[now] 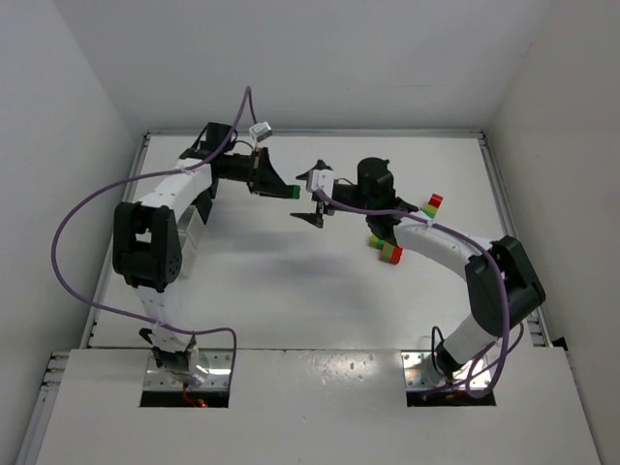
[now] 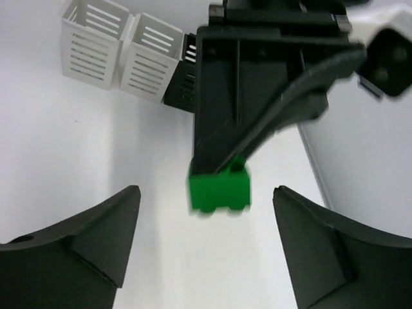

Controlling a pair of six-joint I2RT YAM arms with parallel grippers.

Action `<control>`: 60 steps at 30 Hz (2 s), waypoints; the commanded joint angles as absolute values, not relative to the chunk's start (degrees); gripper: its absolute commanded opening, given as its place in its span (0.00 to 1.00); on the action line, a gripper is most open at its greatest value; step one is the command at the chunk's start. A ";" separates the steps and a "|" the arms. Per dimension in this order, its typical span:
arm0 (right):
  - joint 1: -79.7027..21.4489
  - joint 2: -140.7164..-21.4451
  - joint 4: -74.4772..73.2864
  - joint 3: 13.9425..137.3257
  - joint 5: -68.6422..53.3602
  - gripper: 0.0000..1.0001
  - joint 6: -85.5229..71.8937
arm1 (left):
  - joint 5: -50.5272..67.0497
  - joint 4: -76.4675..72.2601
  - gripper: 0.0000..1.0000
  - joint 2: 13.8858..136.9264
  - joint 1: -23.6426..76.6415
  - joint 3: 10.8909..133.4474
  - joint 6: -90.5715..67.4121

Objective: Sort the legos into containers by color

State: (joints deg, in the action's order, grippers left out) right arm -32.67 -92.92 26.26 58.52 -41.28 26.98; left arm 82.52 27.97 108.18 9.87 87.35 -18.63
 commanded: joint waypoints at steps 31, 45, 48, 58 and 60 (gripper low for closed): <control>-13.18 -83.67 -41.31 62.49 -12.48 0.89 23.38 | -2.02 49.48 0.14 104.94 -8.17 98.88 2.99; -12.66 -87.63 -39.38 61.44 -13.10 0.89 26.98 | -1.49 49.48 0.53 107.93 -7.65 98.96 2.46; -12.66 -87.63 -39.38 60.91 -13.80 0.89 28.47 | 1.75 49.48 0.55 107.93 -7.65 100.01 2.46; -12.66 -89.30 -37.62 58.36 -14.85 0.88 31.73 | 14.59 46.24 0.59 102.39 -1.94 100.55 1.32; -12.66 -91.31 -36.47 58.88 -14.33 0.88 31.20 | 14.59 45.71 0.59 102.39 -1.14 100.55 0.70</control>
State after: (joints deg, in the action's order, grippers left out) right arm -12.88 -89.52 -38.83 58.08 -13.78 30.26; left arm 11.46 47.97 105.80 -2.55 98.54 1.83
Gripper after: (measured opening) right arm 0.884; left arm 0.584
